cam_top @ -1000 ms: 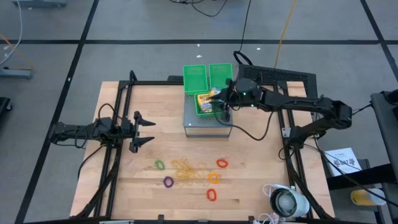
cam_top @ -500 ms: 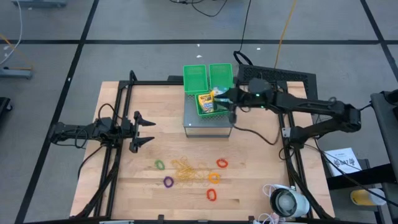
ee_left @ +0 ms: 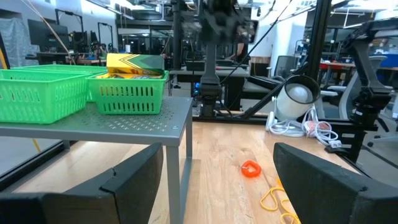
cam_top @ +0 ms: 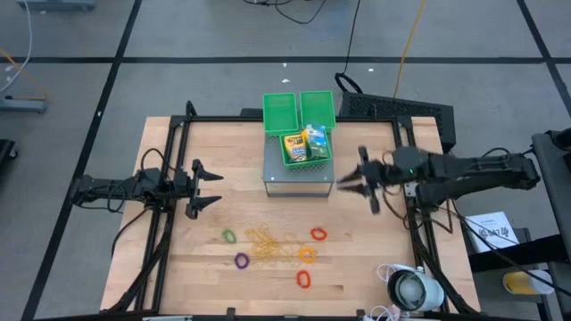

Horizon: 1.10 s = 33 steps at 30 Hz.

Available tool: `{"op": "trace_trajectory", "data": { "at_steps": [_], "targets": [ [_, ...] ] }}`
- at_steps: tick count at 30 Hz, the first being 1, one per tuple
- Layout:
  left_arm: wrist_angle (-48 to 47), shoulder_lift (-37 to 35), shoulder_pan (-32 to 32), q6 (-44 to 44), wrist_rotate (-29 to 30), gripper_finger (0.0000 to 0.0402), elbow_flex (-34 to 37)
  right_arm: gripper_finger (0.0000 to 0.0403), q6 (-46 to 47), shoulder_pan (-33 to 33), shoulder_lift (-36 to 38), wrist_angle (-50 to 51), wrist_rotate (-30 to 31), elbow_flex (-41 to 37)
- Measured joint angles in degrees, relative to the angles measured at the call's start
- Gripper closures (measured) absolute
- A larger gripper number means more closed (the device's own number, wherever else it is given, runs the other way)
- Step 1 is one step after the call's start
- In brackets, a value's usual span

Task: Pick & Place Office Desk Supplies
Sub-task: Put the top orange spring keychain into the right green bin on the shelf

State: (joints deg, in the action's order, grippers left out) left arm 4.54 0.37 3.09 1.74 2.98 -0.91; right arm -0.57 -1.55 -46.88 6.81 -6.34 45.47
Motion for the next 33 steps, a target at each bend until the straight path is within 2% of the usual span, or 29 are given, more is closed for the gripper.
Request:
{"op": "trace_trajectory", "data": {
  "at_steps": [3, 6, 8, 10, 14, 19, 22, 33],
  "targets": [
    [0.0, 0.0, 0.0, 0.0, 0.0, 0.0091, 0.0, 0.035, 2.6, -4.3, 2.0, -10.2, 0.1, -8.9],
    [0.0, 0.0, 0.0, 0.0, 0.0, 0.0091, 0.0, 0.0344, 1.1, -8.2, 0.2, -24.3, 0.3, -17.2],
    [0.0, 0.0, 0.0, 0.0, 0.0, 0.0091, 0.0, 0.0327, 1.1, -10.0, -2.7, -33.3, 0.3, -20.8],
    [0.0, 0.0, 0.0, 0.0, 0.0, 0.0091, 0.0, 0.0299, 2.2, -11.2, -6.0, -37.9, 0.5, -22.2],
    [0.0, 0.0, 0.0, 0.0, 0.0, 0.0092, 0.0, 0.0234, 6.2, -13.2, -12.5, -35.9, 4.8, -20.9],
    [0.0, 0.0, 0.0, 0.0, 0.0, 0.0091, 0.0, 0.0181, 8.6, -15.3, -19.8, -23.4, 11.7, -16.9],
    [0.0, 0.0, 0.0, 0.0, 0.0, 0.0091, 0.0, 0.0173, 10.1, -16.2, -24.2, -20.9, 16.8, -16.3],
    [0.0, 0.0, 0.0, 0.0, 0.0, 0.0091, 0.0, 0.0194, 14.9, -19.8, -38.3, -31.8, 16.8, -16.1]
  ]
}}
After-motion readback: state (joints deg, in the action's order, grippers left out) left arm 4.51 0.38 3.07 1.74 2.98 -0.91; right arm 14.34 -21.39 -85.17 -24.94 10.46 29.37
